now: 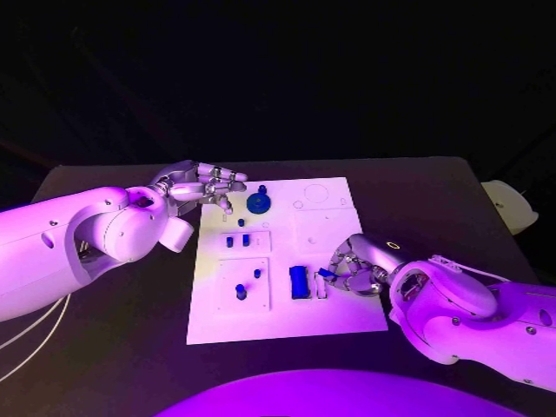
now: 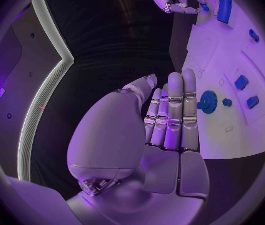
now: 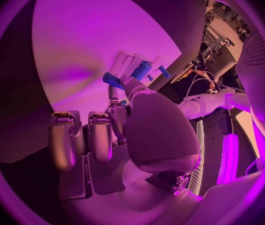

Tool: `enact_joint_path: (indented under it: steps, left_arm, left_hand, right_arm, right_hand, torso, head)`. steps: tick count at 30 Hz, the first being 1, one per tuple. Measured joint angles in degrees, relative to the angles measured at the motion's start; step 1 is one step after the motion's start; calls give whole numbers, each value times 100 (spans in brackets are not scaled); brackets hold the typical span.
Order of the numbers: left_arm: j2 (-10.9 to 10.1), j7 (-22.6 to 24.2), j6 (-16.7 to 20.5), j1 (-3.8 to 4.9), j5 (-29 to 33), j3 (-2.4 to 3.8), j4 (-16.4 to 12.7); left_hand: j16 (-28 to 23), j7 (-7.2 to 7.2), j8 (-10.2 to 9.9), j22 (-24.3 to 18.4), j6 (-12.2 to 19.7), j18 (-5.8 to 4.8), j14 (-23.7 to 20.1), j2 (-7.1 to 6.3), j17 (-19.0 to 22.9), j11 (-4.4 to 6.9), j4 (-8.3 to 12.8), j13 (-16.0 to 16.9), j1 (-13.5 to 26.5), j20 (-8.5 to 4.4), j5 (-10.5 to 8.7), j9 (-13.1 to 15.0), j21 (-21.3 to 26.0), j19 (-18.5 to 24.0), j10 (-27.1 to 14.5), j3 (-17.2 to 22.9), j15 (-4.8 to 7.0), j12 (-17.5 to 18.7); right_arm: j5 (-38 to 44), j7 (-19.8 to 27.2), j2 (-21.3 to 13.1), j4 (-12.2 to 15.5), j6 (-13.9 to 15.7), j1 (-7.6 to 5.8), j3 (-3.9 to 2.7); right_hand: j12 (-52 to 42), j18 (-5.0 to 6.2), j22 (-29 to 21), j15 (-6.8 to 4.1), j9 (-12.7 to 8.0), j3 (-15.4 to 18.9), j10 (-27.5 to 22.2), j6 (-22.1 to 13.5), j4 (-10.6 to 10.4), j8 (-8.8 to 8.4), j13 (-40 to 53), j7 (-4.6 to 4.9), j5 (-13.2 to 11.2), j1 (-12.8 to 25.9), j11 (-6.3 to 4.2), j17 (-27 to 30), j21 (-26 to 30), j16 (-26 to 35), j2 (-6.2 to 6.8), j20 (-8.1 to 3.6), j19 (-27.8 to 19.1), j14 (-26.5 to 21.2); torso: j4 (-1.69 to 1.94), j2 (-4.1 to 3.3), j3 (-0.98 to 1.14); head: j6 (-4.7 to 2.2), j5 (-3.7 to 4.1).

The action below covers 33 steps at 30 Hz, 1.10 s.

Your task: Assemble the parts on the task board

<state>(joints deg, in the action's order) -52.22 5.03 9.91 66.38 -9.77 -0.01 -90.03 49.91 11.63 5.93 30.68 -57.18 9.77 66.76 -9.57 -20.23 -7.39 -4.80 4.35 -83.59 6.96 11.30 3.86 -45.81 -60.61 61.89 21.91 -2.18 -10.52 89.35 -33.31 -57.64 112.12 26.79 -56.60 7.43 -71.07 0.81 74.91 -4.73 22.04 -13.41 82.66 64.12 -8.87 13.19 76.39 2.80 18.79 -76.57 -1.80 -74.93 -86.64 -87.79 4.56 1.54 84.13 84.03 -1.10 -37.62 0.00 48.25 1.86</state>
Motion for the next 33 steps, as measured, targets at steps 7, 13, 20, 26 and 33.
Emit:
enact_joint_path:
  steps: [7, 13, 20, 26, 33]
  left_arm:
    - [-3, -5, -9, 0, 0, 0, -7]
    - [-6, -13, -21, 0, 1, 0, -9]
    - [-12, -24, -39, 0, 2, 0, -11]
    - [-13, -36, -81, 0, -2, 0, -15]
    - [-21, -41, -132, 0, -8, 0, -18]
  left_hand:
    - [0, 0, 0, 0, 0, 0, 0, 0, 0, 0, 0, 0, 0, 0, 0, 0, 0, 0, 0, 0, 0, 0]
    - [0, 0, 0, -6, 0, 0, 0, 0, 8, 0, 0, 0, 0, 0, 0, 0, 21, 0, 0, 0, 0, -36]
    - [0, 0, 0, -6, 0, 0, -11, 1, 7, 0, 0, 0, -1, 0, 0, 0, 21, 0, 0, 0, -9, -36]
    - [0, -1, 0, -6, 1, 0, -40, 38, 14, 0, 23, 0, -38, 0, 0, 0, 21, 0, 0, 23, 1, -36]
    - [0, -9, 0, -6, 8, 0, -41, 38, 19, 21, 65, 0, -38, 0, 0, 0, 21, 0, -21, 16, 1, -36]
  right_arm:
    - [-170, -13, 123, -91, -105, 57, 9]
    - [-235, -46, 199, -185, -123, 77, 9]
    - [-255, -70, 232, -233, -124, 78, 6]
    - [-268, -82, 263, -249, -157, 79, 4]
    - [-284, -89, 284, -252, -223, 81, 8]
  right_hand:
    - [-51, 0, -1, 0, 161, -74, 36, 22, -175, 2, -170, 20, 63, 309, 8, -2, 0, 0, 36, 0, 0, 0]
    - [-126, 0, 4, -12, 203, -138, 63, 35, -238, 21, -144, 29, 220, 453, -19, -2, 0, -22, 91, -21, -21, -12]
    - [-164, 0, 4, -41, 231, -145, 83, 122, -327, 70, -145, -35, 222, 625, -39, -1, 0, -22, 142, -21, -22, 1]
    - [-231, 1, 3, -41, 254, -137, 98, 214, -429, 111, -145, -88, 179, 759, -24, -1, 0, -22, 172, -21, -22, 1]
    - [-237, 0, 3, -40, 306, -52, 98, 258, -531, 188, -146, -131, 265, 957, -24, -1, 0, -22, 218, -21, -22, 0]
  torso:
    - [-3, -1, 1]
    - [-7, 0, 3]
    - [-7, 0, 4]
    - [-7, 1, 5]
    - [-7, 1, 5]
  head:
    - [-16, 18]
    - [-20, 12]
    - [-21, 9]
    - [-14, 8]
    - [1, 8]
